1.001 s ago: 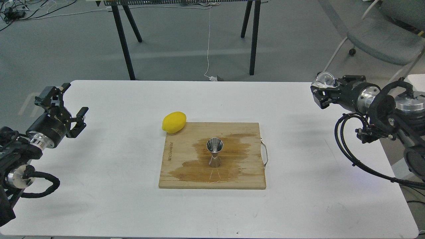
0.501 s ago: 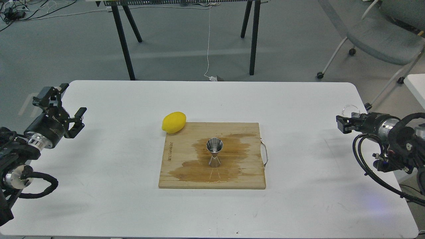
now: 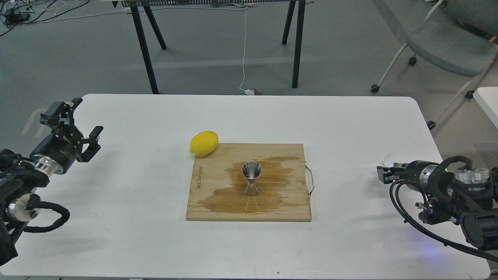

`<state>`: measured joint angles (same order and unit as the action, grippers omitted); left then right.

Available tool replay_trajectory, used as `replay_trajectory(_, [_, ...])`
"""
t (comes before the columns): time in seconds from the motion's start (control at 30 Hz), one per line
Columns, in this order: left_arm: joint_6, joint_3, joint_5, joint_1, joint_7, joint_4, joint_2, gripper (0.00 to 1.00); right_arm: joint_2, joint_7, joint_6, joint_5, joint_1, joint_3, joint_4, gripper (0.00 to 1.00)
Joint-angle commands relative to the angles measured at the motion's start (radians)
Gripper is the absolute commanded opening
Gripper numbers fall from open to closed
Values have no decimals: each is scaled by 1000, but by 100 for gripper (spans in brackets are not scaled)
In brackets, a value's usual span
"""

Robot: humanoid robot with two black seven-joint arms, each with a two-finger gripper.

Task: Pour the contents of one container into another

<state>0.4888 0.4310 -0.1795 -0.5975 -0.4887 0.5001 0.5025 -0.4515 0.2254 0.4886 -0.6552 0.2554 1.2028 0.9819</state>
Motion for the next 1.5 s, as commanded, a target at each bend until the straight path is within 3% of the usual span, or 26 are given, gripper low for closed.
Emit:
replay_trajectory(0.0, [0,0,0,1,0,0,-1,99,7,2,0,2,2,-2,0,52])
replay_trajectory(0.43, [0,0,0,-1,0,0,2,99,11,5,0,2,7,-2,3,63])
replay_trajectory(0.5, [0,0,0,-1,0,0,2,99,11,8,0,2,8,-2,10,72])
replay_trajectory(0.57, [0,0,0,-1,0,0,2,99,13,9,0,0,10,0,15,93])
replay_trajectory(0.6, [0,0,0,1,0,0,2,99,14,11,0,0,11,1,15,98])
replay_trajectory(1.07, [0,0,0,-1,0,0,1,99,-9,15,0,-3,22,11,78,99])
replay_trajectory(1.37, [0,0,0,-2,0,0,2,99,-124,17,0,12,185,21,254,99])
replay_trajectory(1.47, [0,2,2,-7,0,2,1,99,-164,35,0,119,193,0,285,99])
